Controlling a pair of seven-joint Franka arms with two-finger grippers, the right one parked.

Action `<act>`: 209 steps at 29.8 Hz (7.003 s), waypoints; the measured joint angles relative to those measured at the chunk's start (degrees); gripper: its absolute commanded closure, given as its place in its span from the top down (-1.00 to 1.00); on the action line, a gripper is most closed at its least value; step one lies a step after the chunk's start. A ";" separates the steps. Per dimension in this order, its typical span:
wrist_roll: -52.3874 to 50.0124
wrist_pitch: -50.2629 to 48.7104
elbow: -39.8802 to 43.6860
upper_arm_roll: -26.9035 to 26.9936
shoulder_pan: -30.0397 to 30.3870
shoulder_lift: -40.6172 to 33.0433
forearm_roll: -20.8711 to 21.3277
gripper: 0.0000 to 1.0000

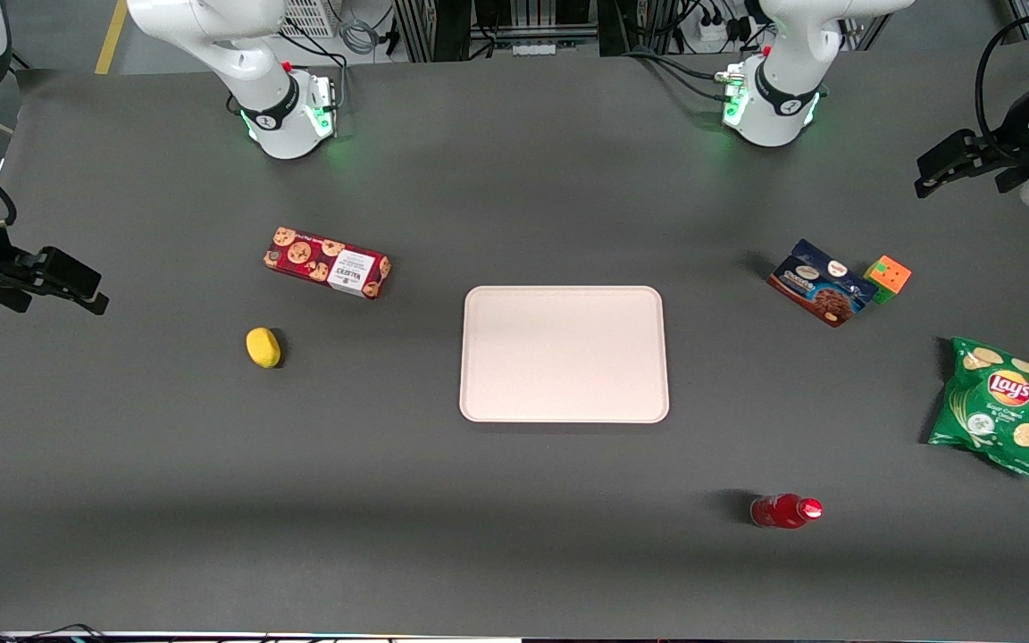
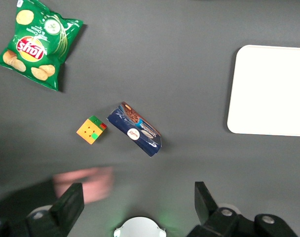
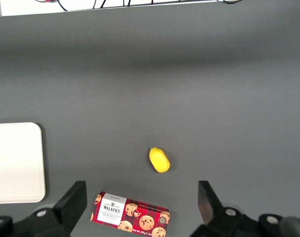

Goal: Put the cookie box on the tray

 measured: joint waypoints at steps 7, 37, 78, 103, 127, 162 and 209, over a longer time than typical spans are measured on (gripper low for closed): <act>0.00 0.00 0.00 0.03 0.01 0.00 0.22 1.00; 0.00 0.00 0.00 0.20 0.06 0.01 1.60 1.00; 0.04 4.13 0.06 0.01 0.61 4.57 1.60 1.00; 0.05 4.13 1.73 0.31 0.68 4.39 0.64 1.00; 0.05 3.72 2.16 0.39 0.71 4.38 0.35 1.00; -1.17 -8.30 5.49 2.06 0.86 1.14 0.63 1.00; -26.90 50.87 -45.43 3.46 1.04 3.69 3.60 1.00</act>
